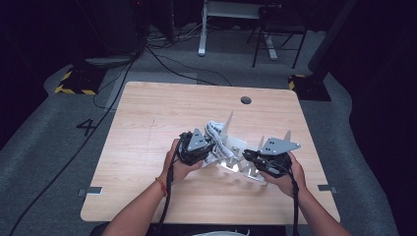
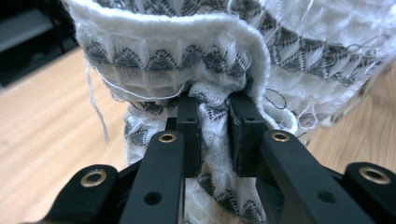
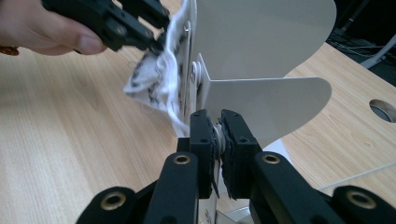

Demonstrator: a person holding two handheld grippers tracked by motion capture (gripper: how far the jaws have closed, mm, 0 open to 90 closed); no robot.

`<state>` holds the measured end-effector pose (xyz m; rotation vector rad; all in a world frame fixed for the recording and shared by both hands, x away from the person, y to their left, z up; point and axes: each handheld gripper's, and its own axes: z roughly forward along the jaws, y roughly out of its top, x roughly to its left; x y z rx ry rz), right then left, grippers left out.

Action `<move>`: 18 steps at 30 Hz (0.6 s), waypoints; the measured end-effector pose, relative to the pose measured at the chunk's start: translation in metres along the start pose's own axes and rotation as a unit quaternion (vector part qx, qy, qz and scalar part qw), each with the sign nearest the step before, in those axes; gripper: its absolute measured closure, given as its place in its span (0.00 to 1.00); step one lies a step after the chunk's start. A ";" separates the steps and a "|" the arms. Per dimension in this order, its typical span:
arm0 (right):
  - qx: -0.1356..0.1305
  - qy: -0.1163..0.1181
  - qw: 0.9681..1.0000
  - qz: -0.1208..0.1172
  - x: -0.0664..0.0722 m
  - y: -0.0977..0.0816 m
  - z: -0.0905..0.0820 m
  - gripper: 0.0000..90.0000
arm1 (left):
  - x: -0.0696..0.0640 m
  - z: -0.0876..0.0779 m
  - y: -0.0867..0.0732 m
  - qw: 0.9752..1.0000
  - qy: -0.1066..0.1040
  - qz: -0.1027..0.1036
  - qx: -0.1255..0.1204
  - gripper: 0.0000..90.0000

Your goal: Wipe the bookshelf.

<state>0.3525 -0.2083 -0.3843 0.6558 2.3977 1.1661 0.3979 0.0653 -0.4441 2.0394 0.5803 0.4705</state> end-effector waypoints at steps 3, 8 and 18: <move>-0.001 -0.001 1.000 0.001 0.001 0.000 0.000 0.94 | -0.002 0.010 -0.010 0.999 -0.009 0.000 0.033 0.86; -0.003 -0.008 1.000 0.009 -0.001 0.000 0.001 0.94 | -0.008 0.017 -0.025 0.996 -0.029 0.016 0.083 0.86; -0.004 -0.013 1.000 0.014 0.001 0.002 0.004 0.93 | -0.003 -0.012 -0.032 0.996 -0.025 0.012 0.085 0.85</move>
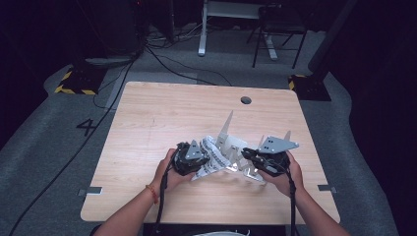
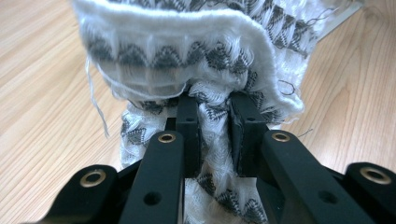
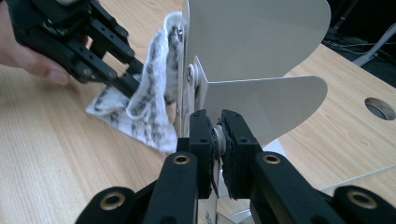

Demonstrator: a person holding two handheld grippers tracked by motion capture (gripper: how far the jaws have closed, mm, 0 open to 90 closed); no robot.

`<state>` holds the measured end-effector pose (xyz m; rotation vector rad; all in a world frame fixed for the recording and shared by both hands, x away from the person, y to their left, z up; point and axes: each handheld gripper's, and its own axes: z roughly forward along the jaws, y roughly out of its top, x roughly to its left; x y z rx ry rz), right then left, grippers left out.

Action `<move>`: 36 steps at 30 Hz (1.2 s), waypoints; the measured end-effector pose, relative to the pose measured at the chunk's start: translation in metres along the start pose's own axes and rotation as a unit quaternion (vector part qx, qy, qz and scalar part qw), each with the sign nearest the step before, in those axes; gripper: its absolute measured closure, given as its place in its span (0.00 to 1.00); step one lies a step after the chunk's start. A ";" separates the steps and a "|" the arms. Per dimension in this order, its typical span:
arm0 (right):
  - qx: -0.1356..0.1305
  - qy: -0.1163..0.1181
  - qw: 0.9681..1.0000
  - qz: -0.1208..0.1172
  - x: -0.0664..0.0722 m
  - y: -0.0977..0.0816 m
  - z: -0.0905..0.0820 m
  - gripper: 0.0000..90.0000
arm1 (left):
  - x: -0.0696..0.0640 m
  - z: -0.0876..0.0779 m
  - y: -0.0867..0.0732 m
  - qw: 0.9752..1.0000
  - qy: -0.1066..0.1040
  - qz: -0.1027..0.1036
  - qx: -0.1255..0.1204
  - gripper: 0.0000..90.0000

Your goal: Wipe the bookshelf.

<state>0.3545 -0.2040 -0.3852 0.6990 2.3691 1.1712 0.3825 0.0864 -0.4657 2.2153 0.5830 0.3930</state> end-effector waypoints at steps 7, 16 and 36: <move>-0.019 -0.006 1.000 0.000 0.002 0.001 -0.013 0.87 | 0.008 -0.027 -0.017 1.000 0.018 -0.014 0.000 0.85; -0.030 -0.014 0.999 -0.014 -0.002 -0.007 -0.047 0.84 | 0.013 -0.053 -0.044 0.999 0.023 -0.031 0.020 0.84; -0.071 -0.069 0.995 -0.003 -0.023 -0.061 -0.123 0.64 | 0.008 -0.108 -0.073 0.993 0.103 -0.060 0.011 0.37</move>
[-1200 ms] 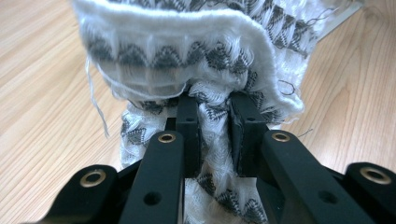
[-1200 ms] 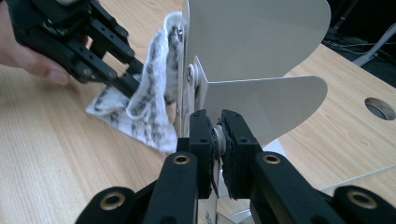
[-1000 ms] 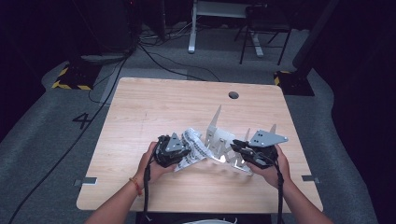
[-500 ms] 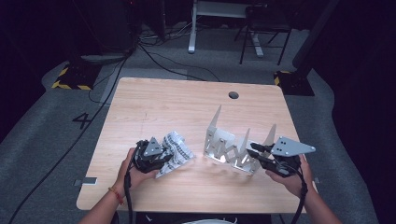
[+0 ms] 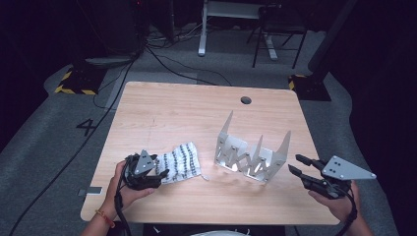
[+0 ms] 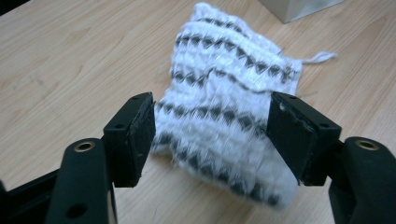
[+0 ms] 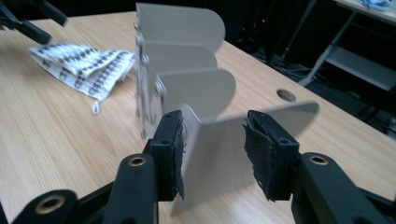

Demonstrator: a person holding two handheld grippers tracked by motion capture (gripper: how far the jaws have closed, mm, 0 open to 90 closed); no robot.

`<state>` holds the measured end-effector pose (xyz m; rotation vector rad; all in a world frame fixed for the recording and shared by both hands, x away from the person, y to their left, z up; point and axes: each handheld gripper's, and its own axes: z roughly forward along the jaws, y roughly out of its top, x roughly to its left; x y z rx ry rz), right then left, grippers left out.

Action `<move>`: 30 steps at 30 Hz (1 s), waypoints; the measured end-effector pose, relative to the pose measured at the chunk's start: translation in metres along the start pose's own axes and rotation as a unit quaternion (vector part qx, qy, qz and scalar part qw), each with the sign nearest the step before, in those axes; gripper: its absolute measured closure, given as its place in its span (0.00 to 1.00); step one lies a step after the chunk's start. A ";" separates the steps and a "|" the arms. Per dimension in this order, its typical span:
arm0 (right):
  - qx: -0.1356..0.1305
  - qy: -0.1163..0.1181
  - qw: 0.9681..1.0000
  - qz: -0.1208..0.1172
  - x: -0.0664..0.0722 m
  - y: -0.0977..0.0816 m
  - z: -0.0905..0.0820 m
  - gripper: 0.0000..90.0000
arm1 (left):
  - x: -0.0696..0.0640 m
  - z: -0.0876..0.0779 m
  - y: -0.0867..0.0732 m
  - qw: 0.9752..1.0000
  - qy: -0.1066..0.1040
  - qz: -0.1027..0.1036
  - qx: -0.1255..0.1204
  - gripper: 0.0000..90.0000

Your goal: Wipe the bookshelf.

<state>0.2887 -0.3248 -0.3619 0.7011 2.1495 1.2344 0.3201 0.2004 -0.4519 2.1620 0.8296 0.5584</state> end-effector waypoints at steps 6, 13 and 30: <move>0.033 -0.029 0.999 0.010 -0.014 -0.027 -0.007 0.59 | 0.007 -0.007 -0.018 0.999 0.019 -0.017 0.021 0.31; 0.072 -0.038 0.997 0.019 -0.031 -0.067 0.003 0.53 | 0.015 -0.011 -0.042 0.997 0.046 -0.045 0.044 0.28; 0.137 -0.045 0.978 0.148 -0.063 -0.144 0.046 0.36 | 0.025 0.001 -0.069 0.994 0.016 -0.088 0.068 0.21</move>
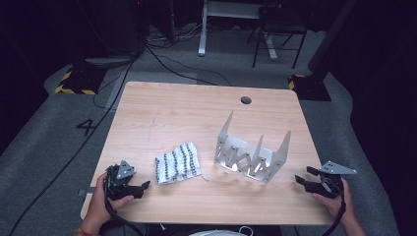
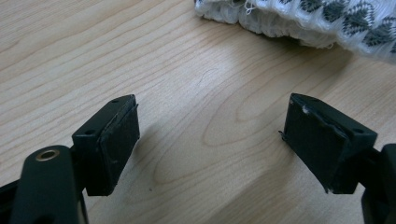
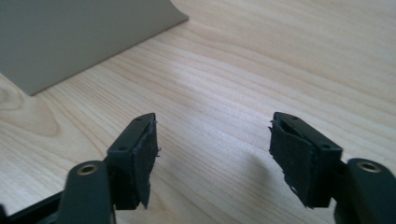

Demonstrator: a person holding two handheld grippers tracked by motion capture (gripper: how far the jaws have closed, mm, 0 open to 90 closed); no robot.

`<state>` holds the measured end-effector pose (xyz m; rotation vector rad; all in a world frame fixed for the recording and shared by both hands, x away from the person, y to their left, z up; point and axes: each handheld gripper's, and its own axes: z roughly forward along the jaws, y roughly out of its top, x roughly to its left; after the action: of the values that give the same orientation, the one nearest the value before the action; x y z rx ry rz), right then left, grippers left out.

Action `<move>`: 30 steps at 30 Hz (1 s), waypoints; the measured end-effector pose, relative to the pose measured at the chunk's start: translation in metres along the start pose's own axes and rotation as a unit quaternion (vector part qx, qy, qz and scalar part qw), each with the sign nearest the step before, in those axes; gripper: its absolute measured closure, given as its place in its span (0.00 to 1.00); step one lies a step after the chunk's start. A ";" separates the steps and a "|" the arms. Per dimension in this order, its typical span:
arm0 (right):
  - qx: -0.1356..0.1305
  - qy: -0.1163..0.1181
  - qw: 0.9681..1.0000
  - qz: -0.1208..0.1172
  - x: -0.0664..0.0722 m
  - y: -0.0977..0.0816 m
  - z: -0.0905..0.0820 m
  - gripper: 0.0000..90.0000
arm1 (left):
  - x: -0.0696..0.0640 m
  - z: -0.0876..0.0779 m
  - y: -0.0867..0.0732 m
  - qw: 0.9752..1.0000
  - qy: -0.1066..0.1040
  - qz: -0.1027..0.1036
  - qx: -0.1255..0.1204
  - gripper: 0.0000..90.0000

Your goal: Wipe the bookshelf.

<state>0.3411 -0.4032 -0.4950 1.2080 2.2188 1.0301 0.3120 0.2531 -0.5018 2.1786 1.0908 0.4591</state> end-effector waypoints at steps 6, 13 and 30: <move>0.009 -0.003 1.000 0.012 -0.002 -0.005 0.008 0.32 | 0.000 0.005 0.002 1.000 -0.021 -0.005 -0.004 0.19; 0.011 -0.007 1.000 0.010 0.000 -0.005 0.008 0.31 | 0.000 0.005 0.002 1.000 -0.021 -0.005 -0.004 0.19; 0.011 -0.005 1.000 0.006 -0.001 -0.004 0.009 0.31 | 0.001 0.007 0.004 1.000 -0.011 -0.011 -0.004 0.18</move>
<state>0.3456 -0.4014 -0.5037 1.2344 2.2244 1.0047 0.3189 0.2493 -0.5041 2.1571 1.0972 0.4276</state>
